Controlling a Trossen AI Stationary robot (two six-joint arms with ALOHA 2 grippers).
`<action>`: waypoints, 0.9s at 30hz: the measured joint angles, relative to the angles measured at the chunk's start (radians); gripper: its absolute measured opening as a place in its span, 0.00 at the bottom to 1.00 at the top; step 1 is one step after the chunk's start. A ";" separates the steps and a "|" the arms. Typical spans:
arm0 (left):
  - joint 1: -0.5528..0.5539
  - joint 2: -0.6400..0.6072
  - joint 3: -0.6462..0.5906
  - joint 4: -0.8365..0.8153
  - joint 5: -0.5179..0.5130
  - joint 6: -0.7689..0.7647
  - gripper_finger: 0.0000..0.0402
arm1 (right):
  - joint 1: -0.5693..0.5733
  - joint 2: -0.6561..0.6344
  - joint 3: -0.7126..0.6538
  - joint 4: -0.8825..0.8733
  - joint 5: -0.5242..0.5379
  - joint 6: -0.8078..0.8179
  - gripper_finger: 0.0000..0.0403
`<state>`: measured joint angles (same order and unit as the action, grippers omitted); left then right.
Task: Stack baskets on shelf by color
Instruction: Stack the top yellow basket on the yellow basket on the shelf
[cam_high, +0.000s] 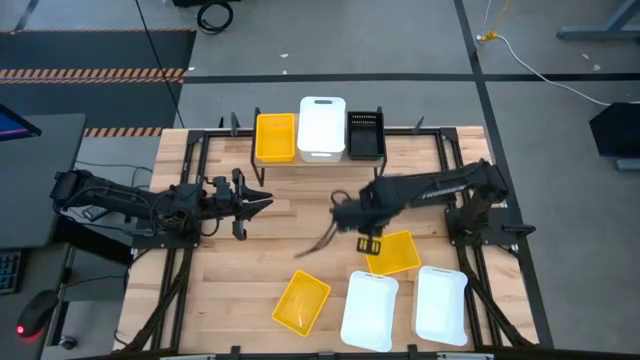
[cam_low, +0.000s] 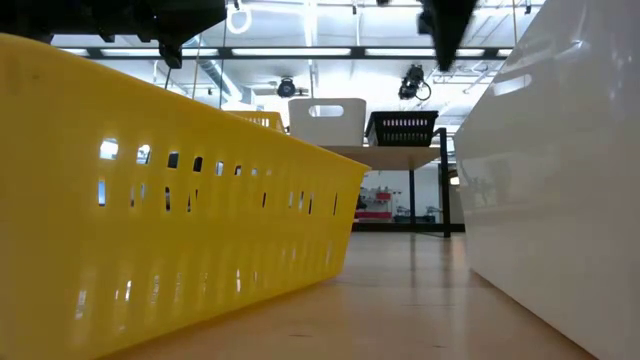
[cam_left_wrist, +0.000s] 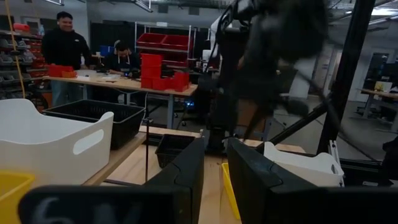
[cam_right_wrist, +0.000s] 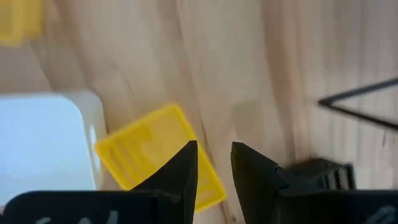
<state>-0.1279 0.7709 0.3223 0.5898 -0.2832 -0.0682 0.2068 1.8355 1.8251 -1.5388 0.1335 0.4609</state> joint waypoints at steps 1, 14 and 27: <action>0.000 0.000 0.000 0.000 0.000 0.000 0.19 | 0.012 0.000 -0.037 0.007 0.000 0.016 0.25; -0.001 0.000 0.000 -0.001 0.000 0.000 0.19 | 0.082 0.001 -0.353 0.211 -0.046 0.029 0.26; -0.001 0.000 0.000 -0.003 0.000 0.000 0.19 | 0.040 0.001 -0.373 0.374 -0.135 0.367 0.26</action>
<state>-0.1287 0.7708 0.3225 0.5865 -0.2832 -0.0685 0.2466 1.8366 1.4521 -1.1645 -0.0015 0.8276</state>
